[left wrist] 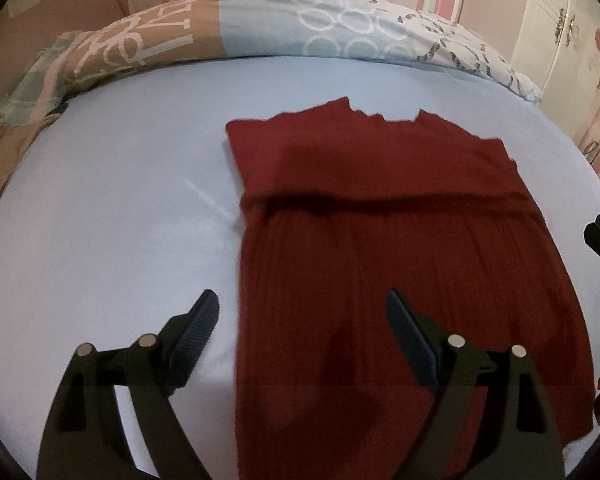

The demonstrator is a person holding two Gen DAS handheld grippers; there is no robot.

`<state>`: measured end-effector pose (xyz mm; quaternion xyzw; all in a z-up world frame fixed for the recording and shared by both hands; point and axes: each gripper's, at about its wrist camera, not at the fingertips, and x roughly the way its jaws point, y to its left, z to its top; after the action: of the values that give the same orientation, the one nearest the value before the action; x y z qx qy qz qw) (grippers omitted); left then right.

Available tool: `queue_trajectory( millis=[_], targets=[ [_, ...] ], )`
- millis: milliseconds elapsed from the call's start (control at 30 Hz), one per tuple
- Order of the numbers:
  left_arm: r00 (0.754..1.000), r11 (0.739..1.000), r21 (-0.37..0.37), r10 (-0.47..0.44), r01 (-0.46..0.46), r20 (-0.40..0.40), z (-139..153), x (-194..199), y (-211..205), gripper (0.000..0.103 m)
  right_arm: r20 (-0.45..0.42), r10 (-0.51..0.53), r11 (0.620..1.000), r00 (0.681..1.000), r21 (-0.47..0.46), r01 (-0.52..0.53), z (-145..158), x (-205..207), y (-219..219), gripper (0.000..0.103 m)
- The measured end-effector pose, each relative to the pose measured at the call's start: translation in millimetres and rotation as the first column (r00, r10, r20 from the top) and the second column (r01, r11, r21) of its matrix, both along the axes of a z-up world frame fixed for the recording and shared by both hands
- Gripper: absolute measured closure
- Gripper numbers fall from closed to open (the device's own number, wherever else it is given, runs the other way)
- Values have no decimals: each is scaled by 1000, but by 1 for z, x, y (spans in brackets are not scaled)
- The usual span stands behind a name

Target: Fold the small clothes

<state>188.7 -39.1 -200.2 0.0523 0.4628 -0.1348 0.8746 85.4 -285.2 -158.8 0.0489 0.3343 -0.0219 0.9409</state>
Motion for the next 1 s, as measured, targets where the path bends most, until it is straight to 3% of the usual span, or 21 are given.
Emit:
queue_trajectory(
  millis=[333,500,567,767,1000],
  targets=[
    [1000,999,-45,20,-21,-21,2,-69,23,17,-10,-9,1000,1000,-20,9,3,-65,16,20],
    [997,996,-92,1,-8,-84,-2,-96,37,17,-3,-4,999,1000,-33,3,-3,-102,25,20],
    [997,996,-86,22,-29,-75,0,-106,41,6,-3,-3,1000,1000,-31,3,-7,-116,28,20],
    [1000,1000,-27,10,-11,-29,2,-138,45,4,-33,-23,1000,999,-17,22,-17,-142,29,19],
    [998,999,-44,12,-15,-65,-13,-161,52,4,-42,-21,1000,999,-24,20,-23,-162,36,19]
  ],
)
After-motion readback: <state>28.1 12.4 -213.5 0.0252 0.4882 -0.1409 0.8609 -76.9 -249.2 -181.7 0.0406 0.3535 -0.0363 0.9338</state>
